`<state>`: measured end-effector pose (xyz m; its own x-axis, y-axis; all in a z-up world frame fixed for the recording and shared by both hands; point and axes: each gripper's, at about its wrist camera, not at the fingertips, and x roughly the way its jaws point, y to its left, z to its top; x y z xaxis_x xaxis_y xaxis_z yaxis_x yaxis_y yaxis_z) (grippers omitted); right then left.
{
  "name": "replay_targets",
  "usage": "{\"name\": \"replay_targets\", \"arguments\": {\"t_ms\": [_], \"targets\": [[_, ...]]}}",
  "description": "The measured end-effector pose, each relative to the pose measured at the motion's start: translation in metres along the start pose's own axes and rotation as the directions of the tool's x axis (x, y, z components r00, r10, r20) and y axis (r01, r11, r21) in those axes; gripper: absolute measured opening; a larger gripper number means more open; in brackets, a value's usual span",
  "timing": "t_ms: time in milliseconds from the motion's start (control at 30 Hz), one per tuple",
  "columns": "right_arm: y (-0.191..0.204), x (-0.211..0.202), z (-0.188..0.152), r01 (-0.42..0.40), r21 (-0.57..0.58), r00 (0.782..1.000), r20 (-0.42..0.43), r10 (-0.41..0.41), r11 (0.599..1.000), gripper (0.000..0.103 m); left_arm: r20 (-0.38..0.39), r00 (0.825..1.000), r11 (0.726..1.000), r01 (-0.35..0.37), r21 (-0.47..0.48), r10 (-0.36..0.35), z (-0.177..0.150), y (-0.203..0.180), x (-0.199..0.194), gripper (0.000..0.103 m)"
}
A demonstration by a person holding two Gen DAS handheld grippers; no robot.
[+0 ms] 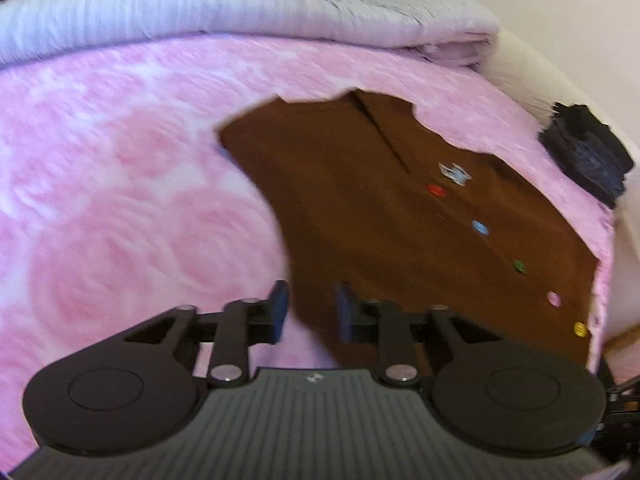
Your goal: Fold clothes
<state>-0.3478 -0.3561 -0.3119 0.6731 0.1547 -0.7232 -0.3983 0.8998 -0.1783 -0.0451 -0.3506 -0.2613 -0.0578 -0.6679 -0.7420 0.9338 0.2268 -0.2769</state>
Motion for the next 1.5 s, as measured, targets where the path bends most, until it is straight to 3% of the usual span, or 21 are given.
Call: {"name": "replay_targets", "arguments": {"t_ms": [67,200,333,400,500,533,600,700,767,867,933,1133,1167,1200,1233,1267,1333,1367,1433,1500], "targets": [[0.002,0.0,0.0,-0.001,0.001,1.0,-0.002,0.001,1.0,0.049,-0.034,0.999,1.0,-0.008,0.011,0.009,-0.005,-0.007,0.011,0.025],[0.005,-0.004,-0.001,0.007,0.009,1.0,-0.005,-0.007,1.0,0.049,-0.079,0.986,0.977,-0.135,0.167,0.15,-0.011,-0.02,0.024,0.014],[0.004,-0.011,-0.002,0.022,0.019,1.0,0.003,-0.022,1.0,0.049,-0.038,0.983,0.981,-0.179,0.068,0.182,-0.001,-0.005,0.001,0.009],[0.005,-0.013,-0.001,0.027,0.016,1.0,0.013,-0.027,1.0,0.049,-0.044,0.992,0.993,-0.118,-0.029,0.117,0.0,0.008,-0.003,0.011],[0.01,-0.01,0.001,0.036,-0.01,0.999,0.02,-0.036,0.999,0.049,-0.038,0.999,0.984,-0.008,-0.175,0.002,-0.004,0.02,0.003,0.033],[0.012,-0.008,0.002,0.041,-0.026,0.999,0.016,-0.04,0.999,0.049,-0.032,0.999,0.978,0.014,-0.206,-0.021,-0.005,0.021,0.007,0.035],[0.016,-0.004,0.003,0.049,-0.051,0.999,0.007,-0.049,0.998,0.049,-0.03,0.998,0.966,0.051,-0.254,-0.061,-0.008,0.022,0.019,0.03],[0.017,-0.001,0.004,0.056,-0.064,0.998,0.0,-0.056,0.996,0.049,-0.015,0.999,0.965,0.038,-0.261,-0.044,-0.008,0.022,0.03,0.003],[0.017,0.001,0.006,0.06,-0.061,0.998,0.001,-0.06,0.996,0.049,0.0,1.0,0.971,0.008,-0.239,-0.009,-0.007,0.022,0.028,0.003],[0.016,0.007,0.011,0.062,-0.063,0.998,0.005,-0.062,0.996,0.049,-0.006,0.992,0.989,-0.123,-0.081,0.123,-0.003,0.008,0.021,0.003],[0.018,0.013,0.015,0.067,-0.085,0.998,-0.002,-0.067,0.994,0.049,-0.011,0.985,0.985,-0.17,-0.043,0.17,-0.003,0.007,0.015,0.0],[0.032,0.027,0.02,0.156,-0.233,0.985,-0.037,-0.169,0.96,0.049,0.033,0.975,0.976,-0.219,-0.001,0.219,-0.012,0.012,-0.024,0.003],[0.035,0.03,0.019,0.173,-0.267,0.981,-0.042,-0.191,0.948,0.048,0.045,0.973,0.973,-0.23,0.031,0.228,-0.016,0.007,-0.031,0.005],[0.036,0.03,0.018,0.179,-0.284,0.979,-0.041,-0.199,0.942,0.046,0.054,0.971,0.968,-0.238,0.075,0.235,-0.02,0.001,-0.037,0.015],[0.037,0.031,0.017,0.186,-0.301,0.978,-0.039,-0.207,0.935,0.03,0.065,0.969,0.962,-0.246,0.122,0.239,-0.024,-0.006,-0.042,0.035],[0.038,0.032,0.016,0.192,-0.318,0.976,-0.038,-0.214,0.928,0.01,0.08,0.968,0.95,-0.248,0.188,0.237,-0.031,-0.016,-0.045,0.042],[0.033,0.025,0.018,0.196,-0.271,0.978,-0.017,-0.208,0.942,0.008,0.103,0.967,0.906,-0.253,0.341,0.231,-0.048,-0.037,-0.049,0.053],[0.028,0.019,0.02,0.194,-0.22,0.98,0.0,-0.199,0.956,0.007,0.114,0.962,0.862,-0.273,0.427,0.248,-0.058,-0.047,-0.046,0.054],[0.015,0.004,0.024,0.187,-0.102,0.982,0.034,-0.185,0.977,0.007,0.14,0.95,0.749,-0.305,0.588,0.277,-0.08,-0.067,-0.04,0.059],[0.002,-0.011,0.027,0.174,0.013,0.982,0.067,-0.175,0.985,0.007,0.167,0.938,0.61,-0.326,0.722,0.303,-0.098,-0.084,-0.027,0.059]]}}
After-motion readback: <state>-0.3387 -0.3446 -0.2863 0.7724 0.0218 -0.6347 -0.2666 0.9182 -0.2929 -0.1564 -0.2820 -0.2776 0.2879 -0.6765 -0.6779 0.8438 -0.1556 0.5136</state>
